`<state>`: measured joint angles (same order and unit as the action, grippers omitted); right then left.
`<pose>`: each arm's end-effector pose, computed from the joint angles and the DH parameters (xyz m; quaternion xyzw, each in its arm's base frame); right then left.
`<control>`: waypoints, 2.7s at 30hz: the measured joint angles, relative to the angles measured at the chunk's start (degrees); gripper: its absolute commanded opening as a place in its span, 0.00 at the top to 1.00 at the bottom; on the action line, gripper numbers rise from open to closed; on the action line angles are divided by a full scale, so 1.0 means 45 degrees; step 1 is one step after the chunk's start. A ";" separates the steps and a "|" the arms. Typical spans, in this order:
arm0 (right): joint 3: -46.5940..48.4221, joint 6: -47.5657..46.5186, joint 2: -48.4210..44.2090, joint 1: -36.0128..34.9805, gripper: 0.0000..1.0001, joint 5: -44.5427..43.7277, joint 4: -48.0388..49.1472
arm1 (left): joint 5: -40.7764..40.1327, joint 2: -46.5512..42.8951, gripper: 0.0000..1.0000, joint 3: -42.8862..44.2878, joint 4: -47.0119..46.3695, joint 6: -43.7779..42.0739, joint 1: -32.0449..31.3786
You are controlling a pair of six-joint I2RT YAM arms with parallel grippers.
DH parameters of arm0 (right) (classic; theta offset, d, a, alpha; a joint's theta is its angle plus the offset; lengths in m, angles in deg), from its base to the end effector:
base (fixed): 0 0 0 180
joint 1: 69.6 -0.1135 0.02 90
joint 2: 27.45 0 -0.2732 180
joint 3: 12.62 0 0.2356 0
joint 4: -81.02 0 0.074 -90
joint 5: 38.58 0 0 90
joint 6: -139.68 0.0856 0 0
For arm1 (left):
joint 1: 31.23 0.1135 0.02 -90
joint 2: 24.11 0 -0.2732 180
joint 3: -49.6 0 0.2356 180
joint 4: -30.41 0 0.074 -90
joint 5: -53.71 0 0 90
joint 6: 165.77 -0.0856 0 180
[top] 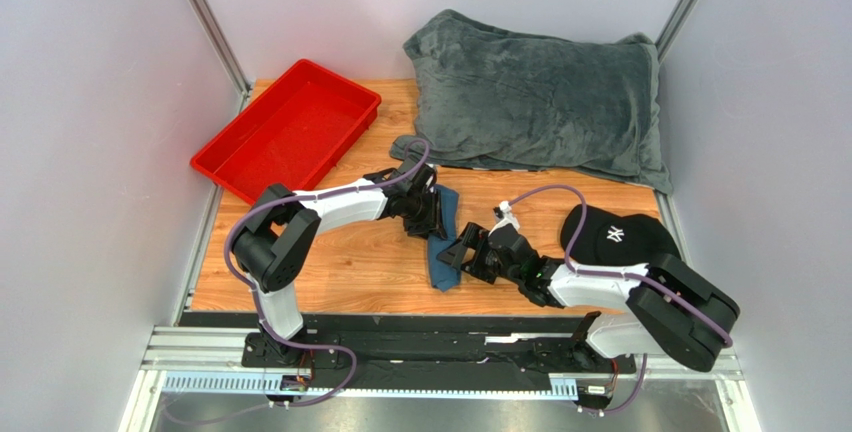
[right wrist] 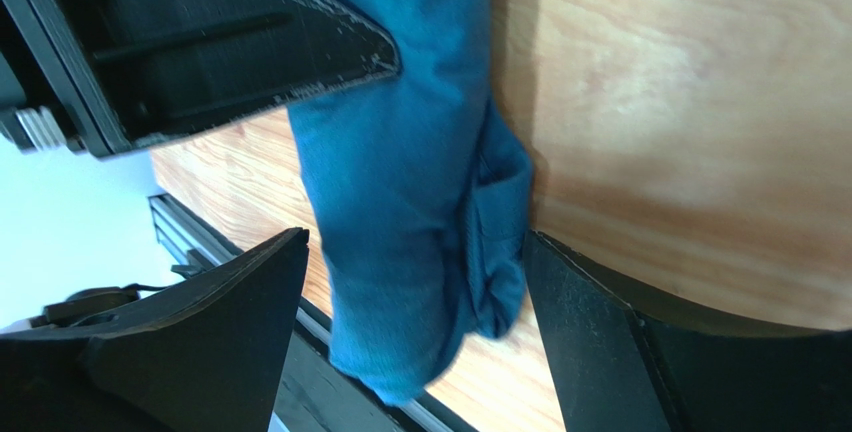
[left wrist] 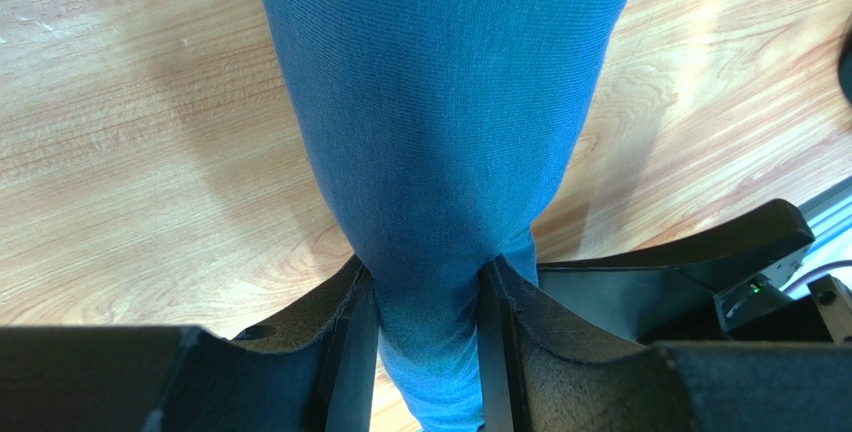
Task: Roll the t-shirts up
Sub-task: Pick up the T-shirt from the center of the board, then place the T-shirt in the bin.
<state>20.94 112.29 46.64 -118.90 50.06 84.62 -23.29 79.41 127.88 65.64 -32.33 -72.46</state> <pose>0.1657 0.1895 0.1273 0.1089 0.8880 0.3642 0.2589 0.2690 -0.2613 0.1417 0.0103 0.9611 -0.2515 0.1135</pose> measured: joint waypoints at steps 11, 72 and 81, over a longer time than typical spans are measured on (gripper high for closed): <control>-0.0039 0.0855 0.0607 0.0049 0.88 0.0219 0.0947 | -0.0005 0.0005 0.48 0.0000 -0.0019 0.0000 0.0000; 0.2569 -0.2764 -0.4109 0.0083 0.31 -0.1778 -0.8995 | -0.1180 -0.1710 1.00 0.2331 0.1909 -0.1831 0.4235; 0.2438 -0.3055 -0.4571 0.0083 0.30 -0.1778 -0.9530 | -0.0335 -0.1005 1.00 0.5489 0.1579 -0.1826 0.7718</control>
<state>31.91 98.54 26.07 -118.53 42.06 41.74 -24.80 74.89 152.58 72.74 -40.54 -37.73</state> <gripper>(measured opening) 0.695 0.314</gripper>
